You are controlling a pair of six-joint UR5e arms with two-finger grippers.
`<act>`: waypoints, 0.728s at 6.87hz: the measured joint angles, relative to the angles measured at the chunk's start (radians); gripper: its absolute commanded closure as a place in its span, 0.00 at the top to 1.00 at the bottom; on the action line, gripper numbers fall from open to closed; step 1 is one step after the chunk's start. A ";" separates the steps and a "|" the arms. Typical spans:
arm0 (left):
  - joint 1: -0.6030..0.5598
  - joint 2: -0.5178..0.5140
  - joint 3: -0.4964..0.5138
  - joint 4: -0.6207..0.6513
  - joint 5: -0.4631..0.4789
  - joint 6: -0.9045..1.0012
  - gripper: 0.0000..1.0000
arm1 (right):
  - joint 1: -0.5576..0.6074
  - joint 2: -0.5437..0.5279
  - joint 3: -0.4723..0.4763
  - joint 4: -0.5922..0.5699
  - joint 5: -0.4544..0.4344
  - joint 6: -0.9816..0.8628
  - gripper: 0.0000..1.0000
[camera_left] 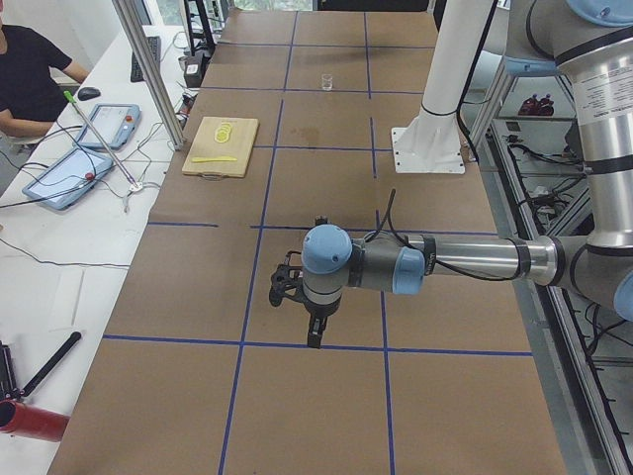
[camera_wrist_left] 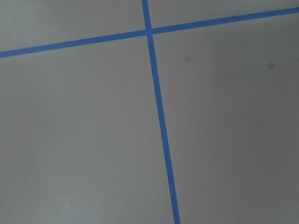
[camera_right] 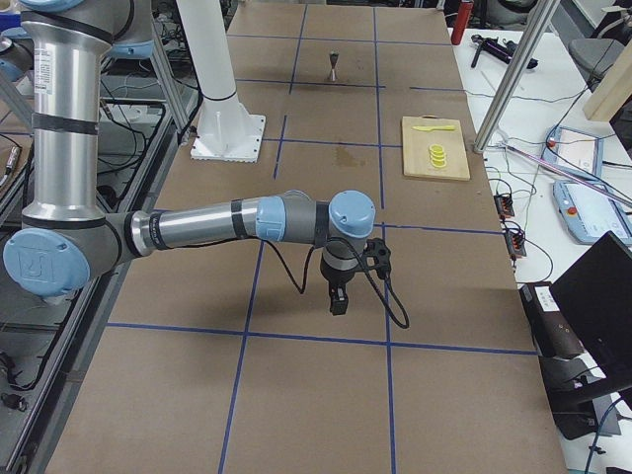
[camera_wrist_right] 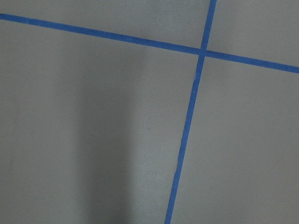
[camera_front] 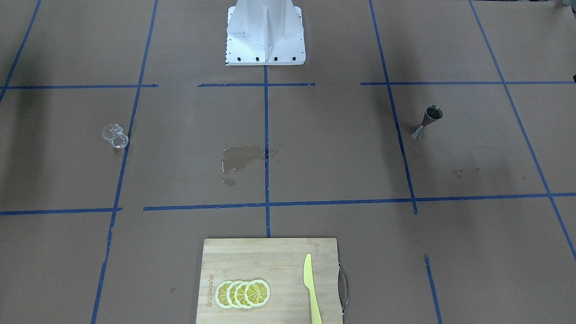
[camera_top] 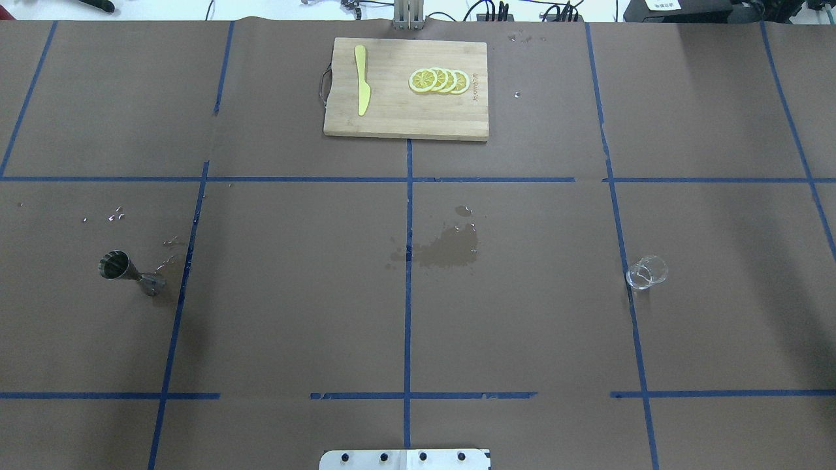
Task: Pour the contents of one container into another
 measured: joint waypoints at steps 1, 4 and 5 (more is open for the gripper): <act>0.000 0.001 0.000 -0.005 -0.001 0.000 1.00 | 0.000 -0.004 -0.002 0.018 -0.001 0.000 1.00; 0.000 0.002 -0.001 -0.010 -0.005 0.001 1.00 | 0.000 -0.015 -0.007 0.056 -0.017 -0.001 1.00; 0.000 0.002 -0.001 -0.011 -0.005 0.001 1.00 | 0.000 -0.020 -0.009 0.070 -0.019 -0.001 1.00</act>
